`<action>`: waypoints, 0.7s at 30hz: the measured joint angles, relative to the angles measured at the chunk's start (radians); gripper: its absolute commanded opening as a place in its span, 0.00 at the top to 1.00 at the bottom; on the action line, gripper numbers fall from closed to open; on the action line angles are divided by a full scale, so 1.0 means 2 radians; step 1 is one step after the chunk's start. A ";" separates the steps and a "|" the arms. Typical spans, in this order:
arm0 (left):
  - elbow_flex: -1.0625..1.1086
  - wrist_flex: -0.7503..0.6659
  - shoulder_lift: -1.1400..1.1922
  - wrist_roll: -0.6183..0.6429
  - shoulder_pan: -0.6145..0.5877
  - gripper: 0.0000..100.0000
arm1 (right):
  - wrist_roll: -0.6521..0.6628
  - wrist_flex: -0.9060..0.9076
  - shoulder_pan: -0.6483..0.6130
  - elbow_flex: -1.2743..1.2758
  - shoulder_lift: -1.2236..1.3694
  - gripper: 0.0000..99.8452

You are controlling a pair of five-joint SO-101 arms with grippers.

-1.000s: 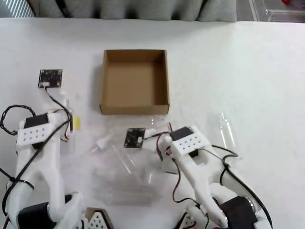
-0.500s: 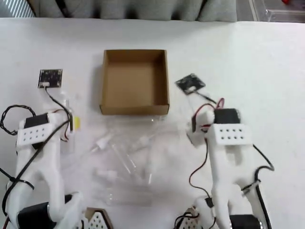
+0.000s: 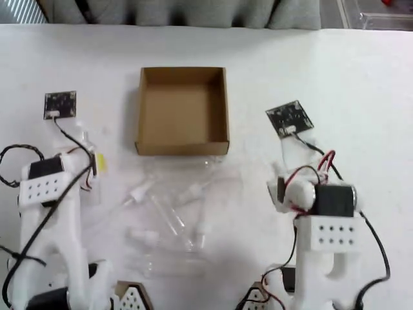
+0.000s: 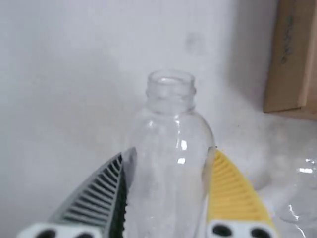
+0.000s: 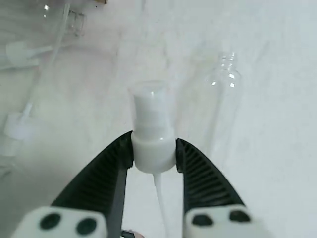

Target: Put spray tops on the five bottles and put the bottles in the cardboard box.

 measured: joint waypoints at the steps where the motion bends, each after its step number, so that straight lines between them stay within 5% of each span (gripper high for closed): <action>1: 0.000 0.005 -0.021 0.001 0.000 0.89 | 0.000 -0.001 0.008 0.000 -0.015 0.98; 5: 0.002 0.012 -0.117 0.001 0.015 0.89 | 0.000 -0.049 0.038 0.000 -0.065 0.98; 11: 0.043 0.013 -0.262 0.001 0.113 0.89 | -0.010 -0.153 0.097 0.000 -0.107 0.98; 21: 0.053 -0.034 -0.398 0.001 0.359 0.89 | -0.226 -0.227 0.099 0.000 -0.115 0.98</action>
